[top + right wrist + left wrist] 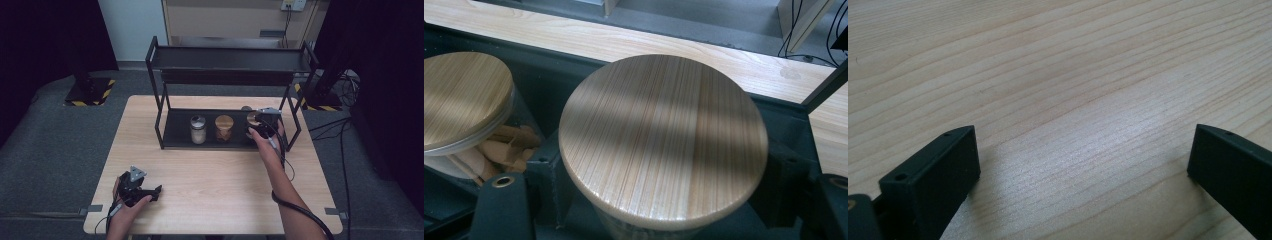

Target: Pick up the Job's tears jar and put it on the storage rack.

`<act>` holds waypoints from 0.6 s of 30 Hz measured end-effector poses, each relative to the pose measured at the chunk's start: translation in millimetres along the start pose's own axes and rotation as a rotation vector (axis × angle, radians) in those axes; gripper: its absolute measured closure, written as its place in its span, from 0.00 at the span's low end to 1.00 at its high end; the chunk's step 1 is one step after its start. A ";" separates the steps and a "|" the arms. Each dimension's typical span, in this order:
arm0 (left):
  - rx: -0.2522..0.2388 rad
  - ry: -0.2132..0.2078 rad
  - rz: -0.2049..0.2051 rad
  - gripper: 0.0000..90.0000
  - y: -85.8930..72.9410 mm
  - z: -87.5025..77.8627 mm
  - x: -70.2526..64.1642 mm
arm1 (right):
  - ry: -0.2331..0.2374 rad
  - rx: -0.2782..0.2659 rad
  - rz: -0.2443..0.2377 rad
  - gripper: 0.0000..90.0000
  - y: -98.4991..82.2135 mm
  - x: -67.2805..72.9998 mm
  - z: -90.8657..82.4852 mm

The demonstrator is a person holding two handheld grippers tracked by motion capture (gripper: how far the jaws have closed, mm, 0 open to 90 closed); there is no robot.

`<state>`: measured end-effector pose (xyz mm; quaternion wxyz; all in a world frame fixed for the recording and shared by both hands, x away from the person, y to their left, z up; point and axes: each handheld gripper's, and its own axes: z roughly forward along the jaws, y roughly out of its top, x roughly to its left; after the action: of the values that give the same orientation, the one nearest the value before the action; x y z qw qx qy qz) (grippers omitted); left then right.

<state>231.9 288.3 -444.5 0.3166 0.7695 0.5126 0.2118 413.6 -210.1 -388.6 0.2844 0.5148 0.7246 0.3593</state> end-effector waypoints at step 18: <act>-0.001 0.000 0.000 0.00 -0.1 0.0 0.0 | 0.011 0.011 0.010 0.29 -3.2 1.8 12.8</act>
<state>231.8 288.3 -444.6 0.3169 0.7694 0.5125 0.2120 421.3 -206.1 -398.8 0.2756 0.5182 0.7255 0.3594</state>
